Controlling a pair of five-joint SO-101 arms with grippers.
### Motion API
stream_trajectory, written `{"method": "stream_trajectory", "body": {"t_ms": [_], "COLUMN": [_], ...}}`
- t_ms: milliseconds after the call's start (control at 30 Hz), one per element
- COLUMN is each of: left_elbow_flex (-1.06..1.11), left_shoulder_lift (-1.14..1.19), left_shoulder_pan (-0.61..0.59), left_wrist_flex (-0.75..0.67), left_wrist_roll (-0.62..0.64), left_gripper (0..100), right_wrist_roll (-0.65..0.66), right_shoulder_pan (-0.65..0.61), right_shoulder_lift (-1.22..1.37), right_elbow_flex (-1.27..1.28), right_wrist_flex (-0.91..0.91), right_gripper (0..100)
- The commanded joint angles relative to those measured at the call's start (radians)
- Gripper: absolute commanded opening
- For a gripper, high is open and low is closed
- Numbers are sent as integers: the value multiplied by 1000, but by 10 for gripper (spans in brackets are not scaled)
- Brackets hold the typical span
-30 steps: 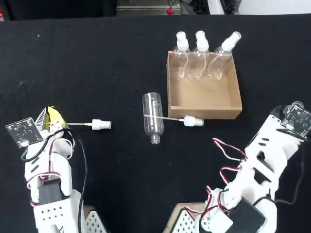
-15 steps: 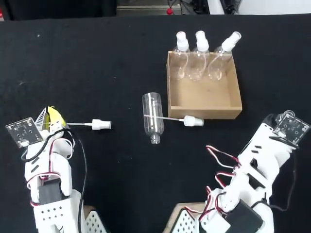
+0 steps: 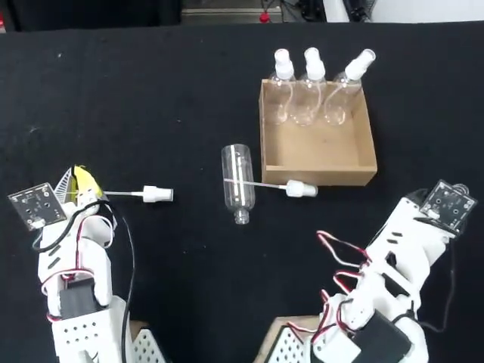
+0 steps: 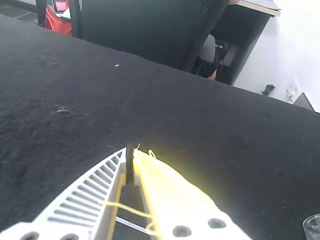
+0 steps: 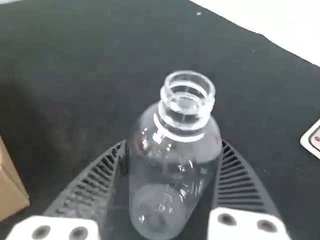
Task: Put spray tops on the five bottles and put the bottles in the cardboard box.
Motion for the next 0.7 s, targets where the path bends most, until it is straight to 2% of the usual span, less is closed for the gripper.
{"method": "stream_trajectory", "body": {"t_ms": [0, 133, 533, 667], "left_elbow_flex": [21, 21, 21, 21], "left_shoulder_lift": [-8, -8, -9, -9], "left_shoulder_pan": [12, 12, 13, 13], "left_wrist_flex": [-5, -5, -6, -6], "left_wrist_roll": [-8, -8, -8, -8], "left_gripper": [34, 34, 34, 34], "right_wrist_roll": [3, 3, 5, 51], "right_shoulder_pan": [-6, -6, -3, 17], "right_shoulder_lift": [-30, -30, -30, -73], "right_elbow_flex": [-7, -12, -12, -27], "right_wrist_flex": [-57, -55, -55, -55], "right_gripper": [263, 337, 339, 339]}}
